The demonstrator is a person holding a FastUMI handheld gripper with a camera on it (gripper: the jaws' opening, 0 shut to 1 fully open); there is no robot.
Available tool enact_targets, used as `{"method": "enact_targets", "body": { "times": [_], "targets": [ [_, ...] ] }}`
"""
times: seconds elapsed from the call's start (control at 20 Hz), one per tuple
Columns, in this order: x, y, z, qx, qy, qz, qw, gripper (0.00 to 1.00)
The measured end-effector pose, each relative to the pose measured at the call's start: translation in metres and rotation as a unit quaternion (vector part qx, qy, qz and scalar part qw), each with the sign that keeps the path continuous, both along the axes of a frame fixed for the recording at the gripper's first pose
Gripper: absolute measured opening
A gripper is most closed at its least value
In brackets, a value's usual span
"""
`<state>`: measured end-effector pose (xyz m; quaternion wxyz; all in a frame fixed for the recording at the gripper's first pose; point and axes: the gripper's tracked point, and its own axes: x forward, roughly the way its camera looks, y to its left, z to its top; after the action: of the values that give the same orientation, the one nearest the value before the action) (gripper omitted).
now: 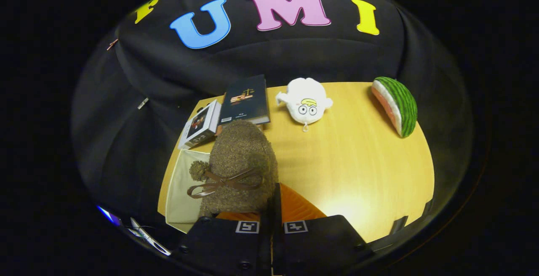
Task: Open the storage box then place both shoes into the box .Put the left shoe in first, then the right shoe, with the right side of both shoes facing outward in a uniform manner.
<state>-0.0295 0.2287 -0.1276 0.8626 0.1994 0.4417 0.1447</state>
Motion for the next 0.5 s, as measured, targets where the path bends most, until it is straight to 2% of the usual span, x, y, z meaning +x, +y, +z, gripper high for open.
{"method": "enact_targets", "body": {
  "times": [0.25, 0.5],
  "targets": [
    [-0.011, 0.067, -0.015, -0.018, 0.027, 0.012, 0.999, 0.07],
    [-0.017, 0.099, -0.04, -0.062, 0.034, 0.022, 0.997, 0.07]
  ]
}}
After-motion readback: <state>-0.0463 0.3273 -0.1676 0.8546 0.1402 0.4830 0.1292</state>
